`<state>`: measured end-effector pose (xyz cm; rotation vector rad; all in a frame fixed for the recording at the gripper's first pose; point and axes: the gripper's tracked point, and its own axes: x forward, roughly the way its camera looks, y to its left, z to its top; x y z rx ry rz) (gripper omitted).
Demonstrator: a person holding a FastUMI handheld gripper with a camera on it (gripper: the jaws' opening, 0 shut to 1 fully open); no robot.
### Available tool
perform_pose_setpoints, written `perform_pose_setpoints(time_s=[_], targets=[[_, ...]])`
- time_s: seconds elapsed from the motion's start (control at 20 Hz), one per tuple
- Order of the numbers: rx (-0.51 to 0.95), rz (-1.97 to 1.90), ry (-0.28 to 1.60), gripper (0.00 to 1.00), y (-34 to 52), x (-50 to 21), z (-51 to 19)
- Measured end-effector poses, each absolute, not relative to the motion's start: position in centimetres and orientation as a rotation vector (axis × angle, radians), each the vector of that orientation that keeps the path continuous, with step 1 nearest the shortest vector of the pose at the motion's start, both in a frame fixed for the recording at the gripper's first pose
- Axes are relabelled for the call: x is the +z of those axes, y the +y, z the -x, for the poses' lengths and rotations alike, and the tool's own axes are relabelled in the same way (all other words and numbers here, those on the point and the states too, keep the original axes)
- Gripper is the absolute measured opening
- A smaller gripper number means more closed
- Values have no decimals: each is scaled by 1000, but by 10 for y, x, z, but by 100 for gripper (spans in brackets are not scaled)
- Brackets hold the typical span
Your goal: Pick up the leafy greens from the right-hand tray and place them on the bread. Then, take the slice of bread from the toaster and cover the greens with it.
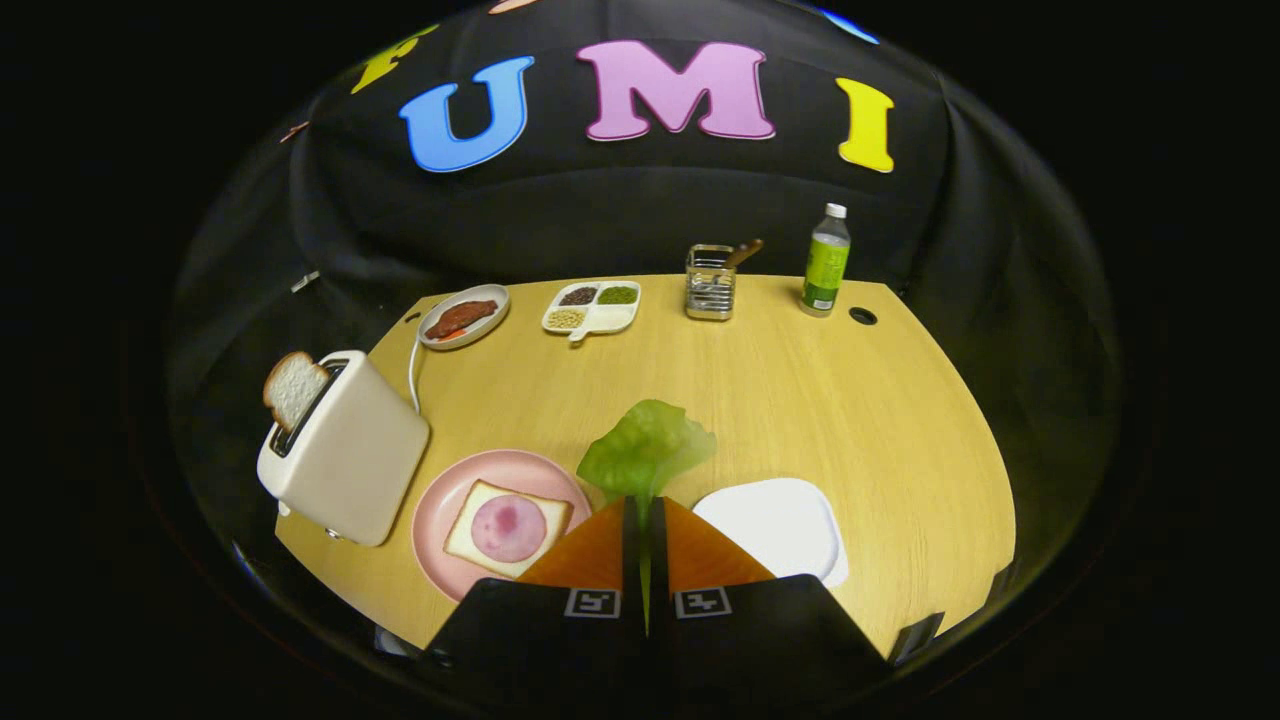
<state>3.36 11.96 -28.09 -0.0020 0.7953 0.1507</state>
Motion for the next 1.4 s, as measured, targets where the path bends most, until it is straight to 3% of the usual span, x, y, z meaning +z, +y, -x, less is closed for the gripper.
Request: perform_pose_setpoints(time_s=[0.45,0.8,0.95,1.25,1.4], targets=[[311,102,842,5,200,-309,-22],[333,182,898,6,225,-340,-18],[339,182,930,12,232,-352,-17],[352,202,964,32,236,-363,-16],[366,202,965,49,239,-364,-15]])
